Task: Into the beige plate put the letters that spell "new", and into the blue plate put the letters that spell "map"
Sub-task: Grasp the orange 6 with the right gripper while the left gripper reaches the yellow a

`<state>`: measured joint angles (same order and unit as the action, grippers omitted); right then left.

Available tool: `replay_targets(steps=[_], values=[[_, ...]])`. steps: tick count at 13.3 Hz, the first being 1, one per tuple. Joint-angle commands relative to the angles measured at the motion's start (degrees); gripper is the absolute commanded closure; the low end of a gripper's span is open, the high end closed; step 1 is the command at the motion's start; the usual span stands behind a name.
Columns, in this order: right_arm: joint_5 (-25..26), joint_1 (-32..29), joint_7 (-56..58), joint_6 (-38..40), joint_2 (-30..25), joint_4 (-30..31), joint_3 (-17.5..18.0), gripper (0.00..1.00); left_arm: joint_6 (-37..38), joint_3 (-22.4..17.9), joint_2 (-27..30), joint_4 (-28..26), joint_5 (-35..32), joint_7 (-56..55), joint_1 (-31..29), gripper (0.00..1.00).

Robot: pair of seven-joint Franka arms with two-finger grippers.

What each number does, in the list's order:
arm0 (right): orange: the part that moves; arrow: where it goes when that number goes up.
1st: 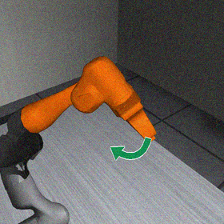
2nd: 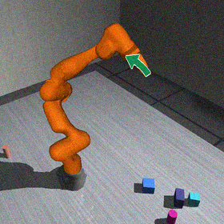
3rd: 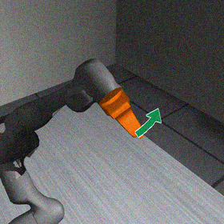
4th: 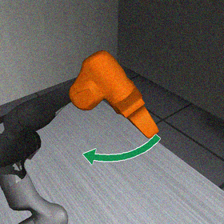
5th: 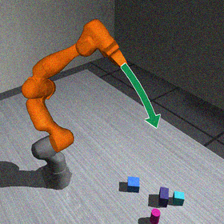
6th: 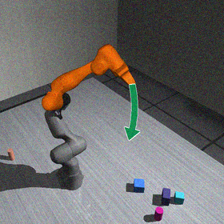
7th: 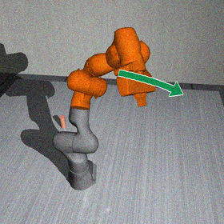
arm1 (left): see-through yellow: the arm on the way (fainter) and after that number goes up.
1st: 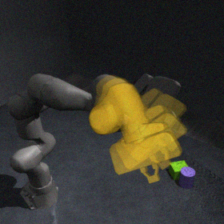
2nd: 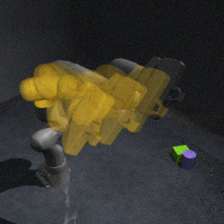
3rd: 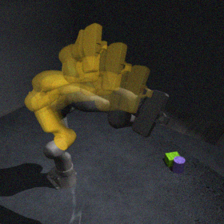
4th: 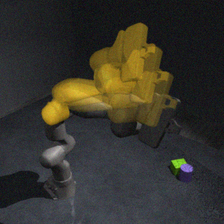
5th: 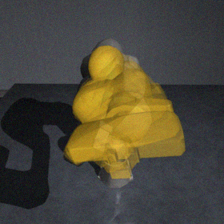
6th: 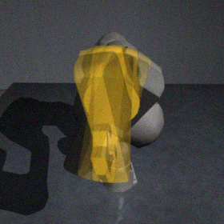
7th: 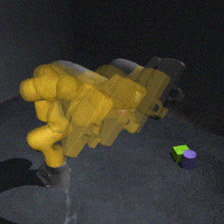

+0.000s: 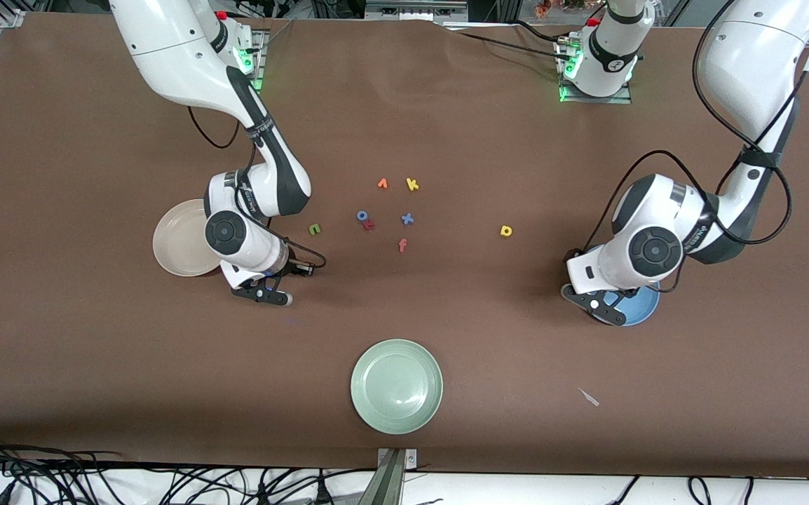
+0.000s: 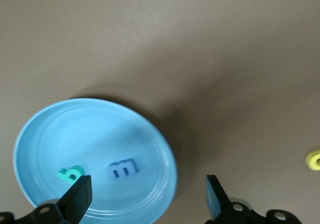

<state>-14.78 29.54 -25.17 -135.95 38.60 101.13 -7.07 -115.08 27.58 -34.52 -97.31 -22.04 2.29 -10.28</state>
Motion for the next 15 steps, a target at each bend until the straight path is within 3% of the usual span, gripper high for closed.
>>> replay_targets(steps=[1, 4, 7, 10, 12, 15], values=[[-1.0, 0.3, 0.6, 0.7, 0.6, -1.1, -0.2, 0.84, 1.8, 0.1, 0.2, -0.3, 1.0, -9.1, 3.2, 0.0], [-0.9, 0.3, 0.6, 1.9, 0.4, -1.4, -0.2, 0.85, 1.8, 0.5, -0.2, -1.3, 1.4, -17.0, 6.1, 0.0], [-0.8, 0.3, 1.3, 4.2, 0.1, -2.3, -0.3, 0.85, 2.6, 2.6, 1.1, -2.3, 9.0, -21.9, 7.1, 0.0], [-0.1, 0.0, 5.2, 10.0, -1.3, -3.3, -0.9, 0.85, 4.6, 4.2, 4.8, -5.3, 13.8, -22.0, 6.8, 0.0], [0.0, 0.0, 8.4, 13.0, -3.2, -2.5, -2.6, 0.85, 10.3, 4.3, 9.0, -5.3, 15.1, -21.7, 7.0, 0.0], [0.5, 0.0, 14.1, 13.5, -6.6, 1.6, -4.3, 0.84, 10.9, 5.2, 11.0, -4.7, 17.6, -21.8, 6.8, 0.0]])
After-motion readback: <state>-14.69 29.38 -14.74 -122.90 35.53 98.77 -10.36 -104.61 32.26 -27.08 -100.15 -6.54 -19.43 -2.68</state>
